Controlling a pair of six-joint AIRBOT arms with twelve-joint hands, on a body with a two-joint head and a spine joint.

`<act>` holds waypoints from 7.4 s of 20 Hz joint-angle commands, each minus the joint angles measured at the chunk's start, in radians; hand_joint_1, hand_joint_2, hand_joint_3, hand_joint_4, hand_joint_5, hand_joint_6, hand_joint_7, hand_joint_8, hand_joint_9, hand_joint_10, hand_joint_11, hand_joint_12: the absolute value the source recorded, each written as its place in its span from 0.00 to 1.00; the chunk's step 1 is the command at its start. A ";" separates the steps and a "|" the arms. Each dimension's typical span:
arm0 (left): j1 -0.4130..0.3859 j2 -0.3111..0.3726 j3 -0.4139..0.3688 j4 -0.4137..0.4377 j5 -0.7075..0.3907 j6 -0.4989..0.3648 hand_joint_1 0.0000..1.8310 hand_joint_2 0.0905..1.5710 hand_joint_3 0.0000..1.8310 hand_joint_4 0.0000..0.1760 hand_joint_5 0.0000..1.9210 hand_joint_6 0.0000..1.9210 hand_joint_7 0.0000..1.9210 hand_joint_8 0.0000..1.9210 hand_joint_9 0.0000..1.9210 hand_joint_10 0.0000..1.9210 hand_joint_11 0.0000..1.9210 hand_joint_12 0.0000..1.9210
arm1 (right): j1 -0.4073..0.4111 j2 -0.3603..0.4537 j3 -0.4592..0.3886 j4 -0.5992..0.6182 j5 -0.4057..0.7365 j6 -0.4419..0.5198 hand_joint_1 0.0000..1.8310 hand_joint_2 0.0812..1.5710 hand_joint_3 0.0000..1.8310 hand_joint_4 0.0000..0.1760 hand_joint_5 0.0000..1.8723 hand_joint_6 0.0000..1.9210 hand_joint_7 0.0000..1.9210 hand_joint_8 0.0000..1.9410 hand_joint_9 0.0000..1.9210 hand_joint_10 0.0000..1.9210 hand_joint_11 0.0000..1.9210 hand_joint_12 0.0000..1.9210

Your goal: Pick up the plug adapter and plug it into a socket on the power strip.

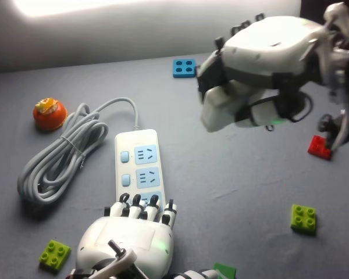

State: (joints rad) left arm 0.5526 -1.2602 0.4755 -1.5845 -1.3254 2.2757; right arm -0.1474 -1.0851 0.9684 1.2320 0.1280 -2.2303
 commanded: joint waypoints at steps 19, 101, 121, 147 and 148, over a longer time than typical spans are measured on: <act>0.016 0.018 -0.029 0.046 -0.029 -0.001 0.01 0.75 0.00 0.00 0.03 0.00 0.03 0.00 0.04 0.00 0.00 0.17 | 0.185 -0.135 0.127 -1.716 -0.492 1.824 0.74 0.74 0.00 0.00 0.45 0.46 0.46 0.66 0.39 0.81 0.37 0.83; 0.016 0.060 0.000 0.045 0.022 -0.001 0.00 0.77 0.00 0.00 0.03 0.00 0.04 0.00 0.03 0.00 0.00 0.11 | -0.010 -0.619 0.334 -2.370 -0.762 2.511 0.74 0.73 0.00 0.00 0.45 0.47 0.47 0.64 0.41 0.79 0.39 0.82; 0.054 0.063 -0.020 0.057 0.020 -0.001 0.02 0.76 0.00 0.00 0.04 0.00 0.05 0.00 0.04 0.00 0.00 0.12 | -0.031 -0.654 0.326 -2.393 -0.757 2.491 0.74 0.75 0.00 0.00 0.42 0.51 0.43 0.69 0.40 0.81 0.37 0.80; 0.043 0.076 -0.027 0.057 0.020 -0.001 0.00 0.76 0.00 0.00 0.02 0.00 0.03 0.00 0.02 0.00 0.00 0.08 | 0.027 -0.524 0.256 -2.393 -0.695 2.456 0.54 0.66 0.00 0.00 0.25 0.00 0.28 0.00 0.25 0.05 0.05 0.63; 0.043 0.076 -0.027 0.057 0.020 -0.001 0.00 0.76 0.00 0.00 0.02 0.00 0.03 0.00 0.02 0.00 0.00 0.08 | 0.032 -0.520 0.255 -2.393 -0.692 2.455 0.54 0.66 0.00 0.00 0.25 0.00 0.28 0.00 0.25 0.05 0.05 0.63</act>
State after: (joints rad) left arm 0.5980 -1.1923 0.4477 -1.5444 -1.2526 2.2723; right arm -0.1276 -1.6047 1.2259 -1.1114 -0.5968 0.2283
